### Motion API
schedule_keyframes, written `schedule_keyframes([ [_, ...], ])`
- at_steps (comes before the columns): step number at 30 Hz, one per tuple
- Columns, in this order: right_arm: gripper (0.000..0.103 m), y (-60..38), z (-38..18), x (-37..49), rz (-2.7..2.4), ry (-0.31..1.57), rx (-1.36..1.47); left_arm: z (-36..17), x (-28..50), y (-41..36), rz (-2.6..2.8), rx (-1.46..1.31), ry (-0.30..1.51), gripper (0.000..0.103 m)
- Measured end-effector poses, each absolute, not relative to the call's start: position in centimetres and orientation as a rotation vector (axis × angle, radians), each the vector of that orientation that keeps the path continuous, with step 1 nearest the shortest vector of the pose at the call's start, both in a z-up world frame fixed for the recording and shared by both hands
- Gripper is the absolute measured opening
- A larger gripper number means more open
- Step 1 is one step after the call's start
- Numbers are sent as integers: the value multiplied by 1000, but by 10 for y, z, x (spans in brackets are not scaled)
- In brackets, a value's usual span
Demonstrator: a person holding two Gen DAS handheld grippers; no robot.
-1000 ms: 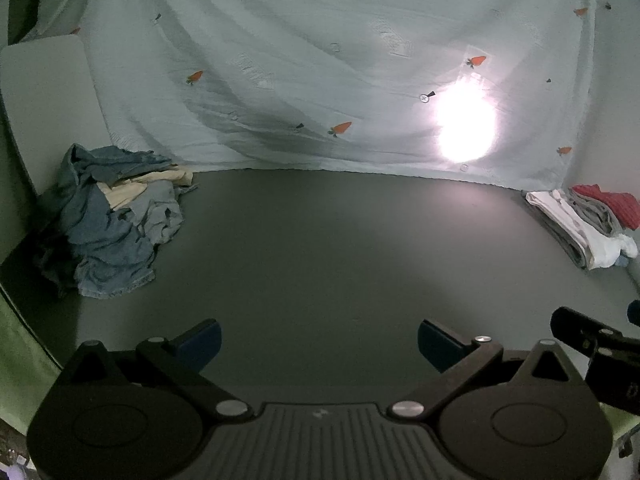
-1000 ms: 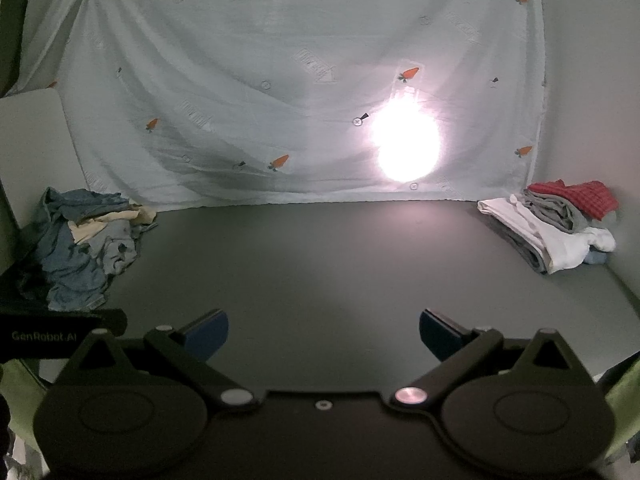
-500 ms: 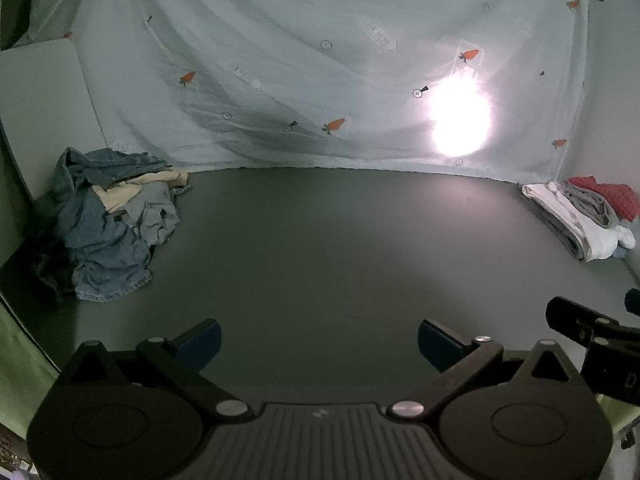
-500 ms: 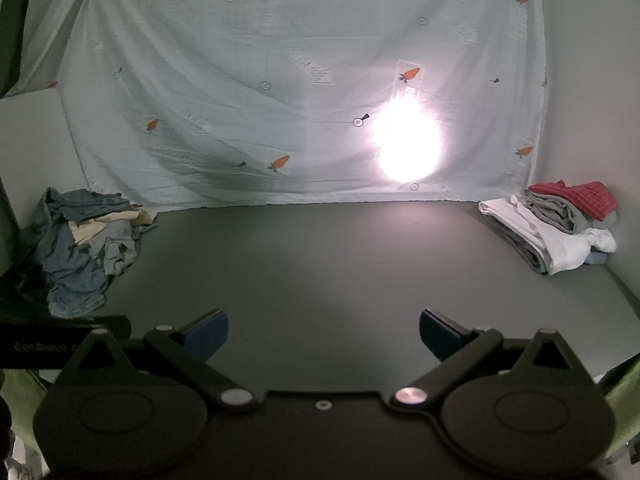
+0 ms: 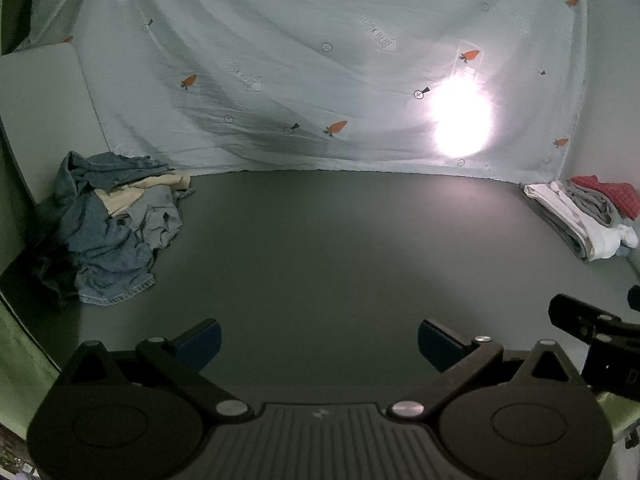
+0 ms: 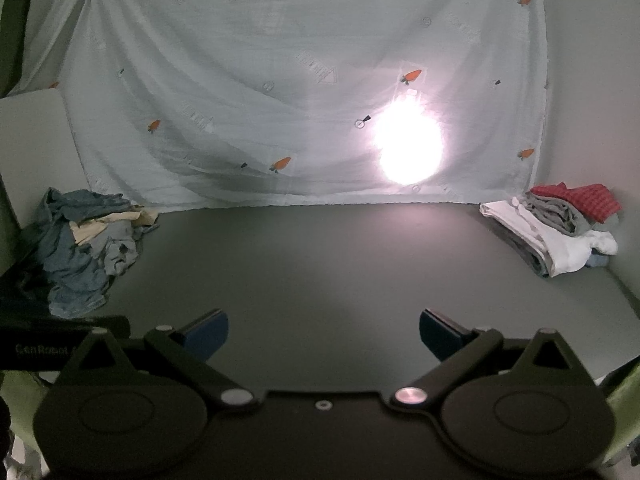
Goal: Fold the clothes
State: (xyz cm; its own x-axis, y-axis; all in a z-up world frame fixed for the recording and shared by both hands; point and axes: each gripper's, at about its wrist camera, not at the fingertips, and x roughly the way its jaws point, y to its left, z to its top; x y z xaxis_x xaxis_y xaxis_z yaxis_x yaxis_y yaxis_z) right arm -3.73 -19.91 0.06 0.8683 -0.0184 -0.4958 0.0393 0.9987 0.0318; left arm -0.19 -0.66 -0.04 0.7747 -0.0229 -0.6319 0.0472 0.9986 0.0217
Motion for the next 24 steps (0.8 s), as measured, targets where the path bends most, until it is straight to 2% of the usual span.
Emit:
schedule_keyframes([
  [24, 103, -212, -7, -5, -47, 494, 69, -4, 30, 1, -13, 5, 694, 103],
])
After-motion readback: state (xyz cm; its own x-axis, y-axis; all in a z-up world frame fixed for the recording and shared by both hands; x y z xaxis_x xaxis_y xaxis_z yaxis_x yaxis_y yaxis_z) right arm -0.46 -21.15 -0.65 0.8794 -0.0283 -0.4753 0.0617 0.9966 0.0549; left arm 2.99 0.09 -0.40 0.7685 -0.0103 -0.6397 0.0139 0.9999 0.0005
